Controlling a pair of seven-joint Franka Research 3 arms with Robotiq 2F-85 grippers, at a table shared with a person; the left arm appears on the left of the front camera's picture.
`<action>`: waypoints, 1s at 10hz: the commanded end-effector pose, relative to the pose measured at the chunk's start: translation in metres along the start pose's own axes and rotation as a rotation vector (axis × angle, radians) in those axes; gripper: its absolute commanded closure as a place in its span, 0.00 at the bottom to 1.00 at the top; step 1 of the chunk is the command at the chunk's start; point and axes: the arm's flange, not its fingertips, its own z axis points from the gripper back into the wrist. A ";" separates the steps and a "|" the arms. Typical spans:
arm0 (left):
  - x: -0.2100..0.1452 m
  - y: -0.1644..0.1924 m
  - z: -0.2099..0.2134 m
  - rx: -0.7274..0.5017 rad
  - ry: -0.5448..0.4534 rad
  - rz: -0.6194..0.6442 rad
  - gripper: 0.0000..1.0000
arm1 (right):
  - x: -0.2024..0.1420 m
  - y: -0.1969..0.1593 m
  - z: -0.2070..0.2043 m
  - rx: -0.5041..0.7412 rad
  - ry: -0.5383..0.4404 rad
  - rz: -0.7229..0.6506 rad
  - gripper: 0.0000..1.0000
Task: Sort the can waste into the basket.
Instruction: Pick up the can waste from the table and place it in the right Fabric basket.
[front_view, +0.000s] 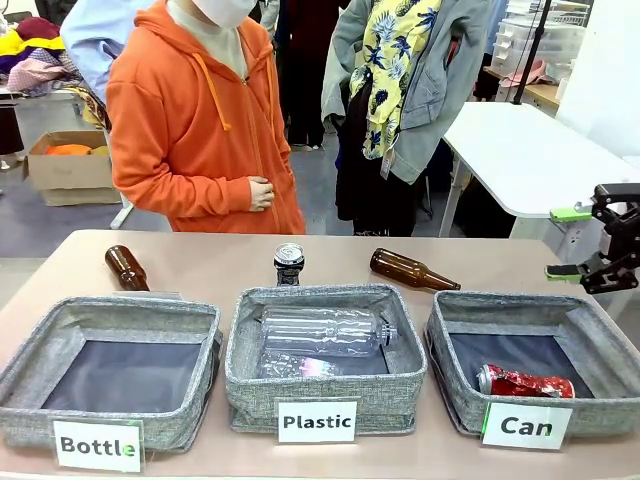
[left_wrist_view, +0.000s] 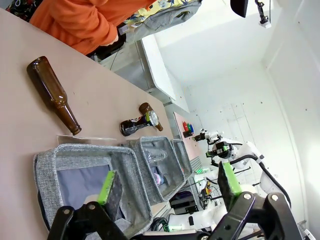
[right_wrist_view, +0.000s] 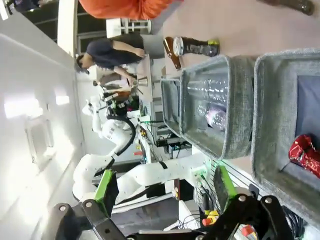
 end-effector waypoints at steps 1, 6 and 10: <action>0.000 0.001 0.000 -0.009 0.002 -0.022 0.00 | 0.001 0.002 0.008 -0.006 0.015 0.032 0.00; 0.000 0.001 0.000 -0.009 0.002 -0.022 0.00 | 0.001 0.002 0.008 -0.006 0.015 0.032 0.00; -0.001 -0.027 -0.001 -0.025 0.026 -0.122 0.00 | 0.001 0.002 0.008 -0.006 0.015 0.032 0.00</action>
